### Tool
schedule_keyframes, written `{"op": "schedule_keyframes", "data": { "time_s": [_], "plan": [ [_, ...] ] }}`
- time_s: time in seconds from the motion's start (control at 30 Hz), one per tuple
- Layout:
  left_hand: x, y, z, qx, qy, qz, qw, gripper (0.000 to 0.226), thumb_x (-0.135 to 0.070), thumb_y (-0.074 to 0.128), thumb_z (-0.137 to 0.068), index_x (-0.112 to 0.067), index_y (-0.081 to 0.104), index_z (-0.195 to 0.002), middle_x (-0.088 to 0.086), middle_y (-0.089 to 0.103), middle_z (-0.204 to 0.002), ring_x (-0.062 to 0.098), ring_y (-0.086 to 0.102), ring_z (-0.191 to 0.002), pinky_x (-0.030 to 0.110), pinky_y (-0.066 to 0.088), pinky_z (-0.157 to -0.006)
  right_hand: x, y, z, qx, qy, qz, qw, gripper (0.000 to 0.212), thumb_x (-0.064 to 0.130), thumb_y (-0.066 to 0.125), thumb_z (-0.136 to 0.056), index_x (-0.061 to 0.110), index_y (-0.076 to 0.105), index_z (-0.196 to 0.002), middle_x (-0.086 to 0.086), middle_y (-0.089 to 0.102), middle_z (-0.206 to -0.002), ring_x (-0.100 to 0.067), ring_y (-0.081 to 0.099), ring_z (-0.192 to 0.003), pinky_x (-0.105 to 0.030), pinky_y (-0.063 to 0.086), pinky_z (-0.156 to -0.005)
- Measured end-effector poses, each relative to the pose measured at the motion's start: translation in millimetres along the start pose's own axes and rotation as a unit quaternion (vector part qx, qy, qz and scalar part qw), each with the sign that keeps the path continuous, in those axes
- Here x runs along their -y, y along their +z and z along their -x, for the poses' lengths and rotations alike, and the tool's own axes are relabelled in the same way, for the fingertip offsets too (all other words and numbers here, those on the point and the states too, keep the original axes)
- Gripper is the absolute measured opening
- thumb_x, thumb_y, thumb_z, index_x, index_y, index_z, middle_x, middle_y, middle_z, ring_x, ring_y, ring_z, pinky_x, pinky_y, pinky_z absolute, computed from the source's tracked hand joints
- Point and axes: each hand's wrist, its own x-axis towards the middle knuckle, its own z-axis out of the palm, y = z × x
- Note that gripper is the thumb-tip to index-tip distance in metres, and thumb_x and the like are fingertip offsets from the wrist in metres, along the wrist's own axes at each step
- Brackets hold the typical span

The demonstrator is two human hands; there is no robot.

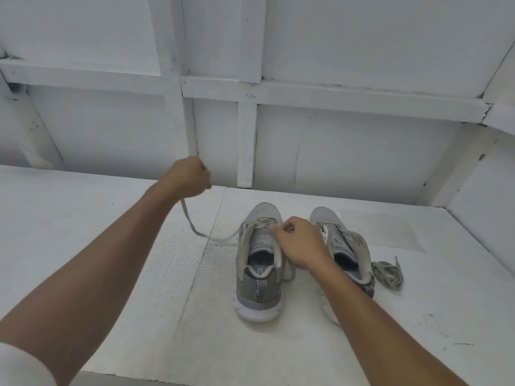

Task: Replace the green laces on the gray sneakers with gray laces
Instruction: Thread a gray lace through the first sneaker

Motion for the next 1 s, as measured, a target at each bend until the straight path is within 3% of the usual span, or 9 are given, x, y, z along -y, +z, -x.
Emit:
{"op": "schedule_keyframes", "data": {
  "time_s": [0.07,0.17,0.27,0.43,0.6,0.77,1.0],
  "plan": [
    [-12.5,10.5,7.5,0.034,0.027,0.010,0.999,0.020,-0.007,0.051,-0.095,-0.005,0.070,-0.103,0.007,0.071,-0.106,0.023,0.062,-0.103,0.034,0.047,-0.092,1.9,-1.9,-4.3,0.009,-0.001,0.012,1.000,0.034,0.046,0.058,-0.090,0.014,0.068,-0.090,0.002,0.065,-0.087,-0.016,0.058,-0.083,-0.027,0.037,-0.060],
    [-26.3,32.2,17.8,0.083,0.069,0.037,0.993,0.024,0.000,0.048,-0.093,-0.011,0.068,-0.101,0.002,0.073,-0.096,0.012,0.063,-0.083,0.024,0.050,-0.072,-1.7,-1.3,-7.9,0.009,0.004,0.006,1.000,0.037,0.041,0.057,-0.089,0.008,0.069,-0.078,-0.006,0.069,-0.078,-0.021,0.061,-0.076,-0.023,0.037,-0.055],
    [-33.1,55.4,23.6,0.115,0.095,0.042,0.988,0.026,0.000,0.050,-0.091,-0.012,0.069,-0.103,-0.003,0.074,-0.091,0.008,0.064,-0.080,0.020,0.047,-0.066,-12.7,6.2,-12.4,0.010,0.038,-0.057,0.998,0.033,0.037,0.053,-0.087,0.015,0.054,-0.062,-0.007,0.059,-0.064,-0.022,0.054,-0.063,-0.029,0.038,-0.058],
    [-35.5,85.0,25.9,0.110,0.120,0.035,0.986,0.013,-0.015,0.062,-0.091,-0.020,0.074,-0.091,0.000,0.070,-0.091,0.010,0.059,-0.078,0.014,0.039,-0.060,-21.9,14.5,-11.6,0.005,0.114,-0.203,0.973,0.024,0.028,0.053,-0.087,0.014,0.060,-0.069,-0.008,0.061,-0.069,-0.023,0.057,-0.068,-0.033,0.044,-0.065],
    [-34.0,100.4,23.9,0.111,0.111,0.027,0.987,0.003,-0.019,0.069,-0.088,-0.020,0.071,-0.090,-0.001,0.066,-0.093,0.012,0.059,-0.083,0.016,0.040,-0.068,-23.8,18.6,-14.9,0.011,0.171,-0.269,0.948,0.024,0.023,0.051,-0.088,0.010,0.067,-0.078,-0.009,0.069,-0.078,-0.024,0.064,-0.072,-0.037,0.051,-0.073],
    [-34.3,108.5,24.1,0.115,0.113,0.014,0.987,0.007,-0.021,0.071,-0.086,-0.021,0.064,-0.086,0.000,0.065,-0.093,0.015,0.061,-0.087,0.019,0.041,-0.070,-27.2,22.9,-16.1,0.010,0.191,-0.323,0.927,0.021,0.019,0.049,-0.088,0.007,0.066,-0.085,-0.014,0.068,-0.087,-0.026,0.061,-0.078,-0.034,0.048,-0.066],
    [-34.7,112.6,24.5,0.111,0.135,-0.005,0.985,0.009,-0.021,0.068,-0.088,-0.016,0.066,-0.096,0.000,0.062,-0.094,0.015,0.057,-0.087,0.023,0.044,-0.074,-30.4,24.2,-17.6,0.015,0.198,-0.357,0.913,0.017,0.015,0.048,-0.092,0.009,0.061,-0.083,-0.010,0.061,-0.079,-0.021,0.055,-0.069,-0.029,0.043,-0.059]
  ]
}}
